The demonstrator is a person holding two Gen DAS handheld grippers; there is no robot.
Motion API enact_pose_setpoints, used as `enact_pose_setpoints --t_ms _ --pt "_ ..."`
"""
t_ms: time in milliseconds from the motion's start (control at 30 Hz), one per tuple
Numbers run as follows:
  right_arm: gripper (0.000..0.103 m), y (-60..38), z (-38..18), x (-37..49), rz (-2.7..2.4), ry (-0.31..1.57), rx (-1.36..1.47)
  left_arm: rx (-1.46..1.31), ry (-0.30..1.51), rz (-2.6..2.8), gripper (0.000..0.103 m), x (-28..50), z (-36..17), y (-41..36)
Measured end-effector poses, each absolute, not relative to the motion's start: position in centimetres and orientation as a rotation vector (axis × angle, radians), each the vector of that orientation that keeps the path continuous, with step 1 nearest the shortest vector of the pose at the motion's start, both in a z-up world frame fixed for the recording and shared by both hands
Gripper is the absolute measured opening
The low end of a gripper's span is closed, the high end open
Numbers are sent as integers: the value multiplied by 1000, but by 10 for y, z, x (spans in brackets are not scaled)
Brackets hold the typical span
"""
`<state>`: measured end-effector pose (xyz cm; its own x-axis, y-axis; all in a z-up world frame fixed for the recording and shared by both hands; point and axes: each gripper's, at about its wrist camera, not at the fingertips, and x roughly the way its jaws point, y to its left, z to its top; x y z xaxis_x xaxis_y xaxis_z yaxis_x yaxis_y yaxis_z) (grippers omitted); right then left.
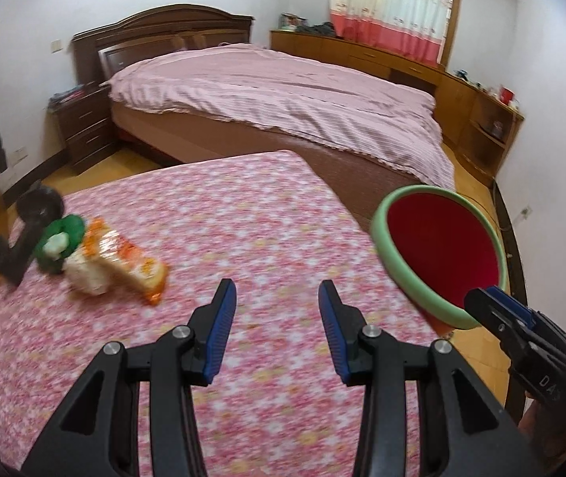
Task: Collect trash
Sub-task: 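Withdraw both tools from the bucket back toward the bed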
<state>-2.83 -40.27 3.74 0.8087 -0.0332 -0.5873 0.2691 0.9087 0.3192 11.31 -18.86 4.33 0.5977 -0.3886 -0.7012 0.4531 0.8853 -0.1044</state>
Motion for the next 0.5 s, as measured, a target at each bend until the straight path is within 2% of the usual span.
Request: enact_pose_setpoints --t_ms 500 --pt "50 -335 37 16 -22 716 354 39 778 -320 43 140 39 -89"
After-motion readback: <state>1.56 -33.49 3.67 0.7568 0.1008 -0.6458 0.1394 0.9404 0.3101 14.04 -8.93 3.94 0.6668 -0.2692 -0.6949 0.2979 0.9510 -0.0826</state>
